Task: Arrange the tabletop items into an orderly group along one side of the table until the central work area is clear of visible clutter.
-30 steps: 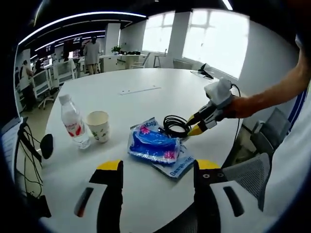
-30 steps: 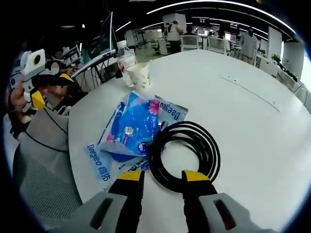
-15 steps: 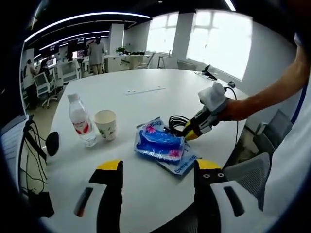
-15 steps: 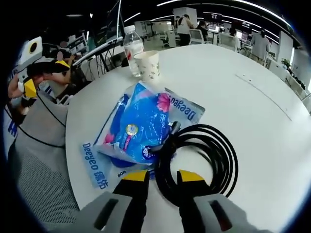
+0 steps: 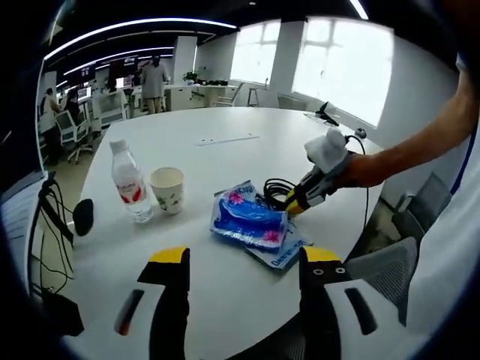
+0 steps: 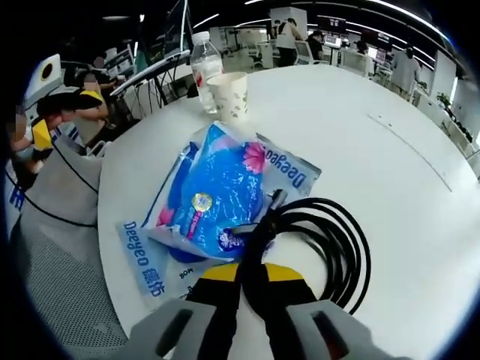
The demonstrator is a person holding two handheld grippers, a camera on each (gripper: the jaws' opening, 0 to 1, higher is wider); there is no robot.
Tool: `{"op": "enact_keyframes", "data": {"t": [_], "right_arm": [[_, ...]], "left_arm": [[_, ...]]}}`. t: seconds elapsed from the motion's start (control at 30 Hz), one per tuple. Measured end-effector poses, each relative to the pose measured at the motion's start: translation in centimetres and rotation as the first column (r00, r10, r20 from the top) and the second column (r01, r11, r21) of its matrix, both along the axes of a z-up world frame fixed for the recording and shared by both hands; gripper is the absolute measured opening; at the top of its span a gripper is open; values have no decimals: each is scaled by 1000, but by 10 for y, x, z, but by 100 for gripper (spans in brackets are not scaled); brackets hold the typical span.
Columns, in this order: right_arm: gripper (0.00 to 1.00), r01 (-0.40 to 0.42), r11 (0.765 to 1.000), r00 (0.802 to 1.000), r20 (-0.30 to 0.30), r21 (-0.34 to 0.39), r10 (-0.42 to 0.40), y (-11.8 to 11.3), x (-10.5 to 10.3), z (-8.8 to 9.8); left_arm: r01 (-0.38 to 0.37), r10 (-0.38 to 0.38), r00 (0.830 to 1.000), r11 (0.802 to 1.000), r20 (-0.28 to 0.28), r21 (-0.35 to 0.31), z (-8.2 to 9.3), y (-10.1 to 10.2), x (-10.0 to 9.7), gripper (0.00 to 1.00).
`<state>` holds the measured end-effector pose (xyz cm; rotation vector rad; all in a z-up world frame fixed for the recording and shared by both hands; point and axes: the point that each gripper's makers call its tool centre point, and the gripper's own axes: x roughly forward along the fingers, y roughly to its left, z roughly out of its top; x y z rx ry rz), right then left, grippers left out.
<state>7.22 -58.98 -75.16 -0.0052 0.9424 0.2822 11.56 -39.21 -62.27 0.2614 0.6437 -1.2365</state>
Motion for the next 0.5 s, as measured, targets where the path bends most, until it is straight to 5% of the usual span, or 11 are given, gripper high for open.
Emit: {"op": "enact_keyframes", "data": {"t": [0.5], "right_arm": [[6, 69, 997, 996, 56, 32, -71, -11, -2, 26]], "left_arm": [[0, 0, 1000, 1000, 2, -4, 1, -1, -1, 59]]}}
